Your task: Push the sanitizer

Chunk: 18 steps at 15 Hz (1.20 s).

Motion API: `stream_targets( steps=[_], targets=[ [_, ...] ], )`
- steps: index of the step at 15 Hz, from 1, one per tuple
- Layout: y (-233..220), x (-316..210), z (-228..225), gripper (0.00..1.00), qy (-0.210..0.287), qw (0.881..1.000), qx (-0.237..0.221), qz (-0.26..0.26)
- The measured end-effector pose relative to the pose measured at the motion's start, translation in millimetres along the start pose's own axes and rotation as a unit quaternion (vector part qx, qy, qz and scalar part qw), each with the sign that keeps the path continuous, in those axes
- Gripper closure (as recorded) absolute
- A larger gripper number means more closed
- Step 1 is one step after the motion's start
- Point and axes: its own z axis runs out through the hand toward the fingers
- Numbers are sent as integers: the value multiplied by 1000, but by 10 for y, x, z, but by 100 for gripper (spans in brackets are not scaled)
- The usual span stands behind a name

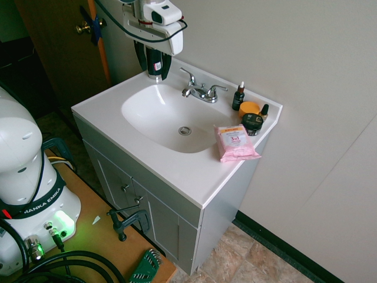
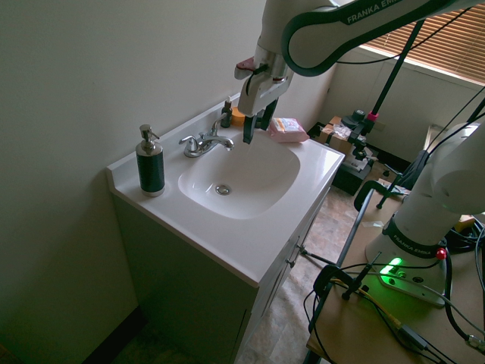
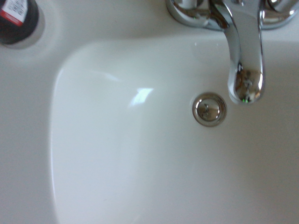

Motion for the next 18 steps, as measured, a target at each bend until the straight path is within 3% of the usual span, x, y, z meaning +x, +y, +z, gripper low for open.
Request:
stream_targets(
  steps=[9, 10, 18],
  targets=[
    [-1115, -91, -604, 0, 19, 1000, 15, -11],
    [-1240, -146, -652, 100, 22, 1000, 16, -15],
    [-1933, -393, -642, 100, 32, 999, 1, -33]
  ],
)
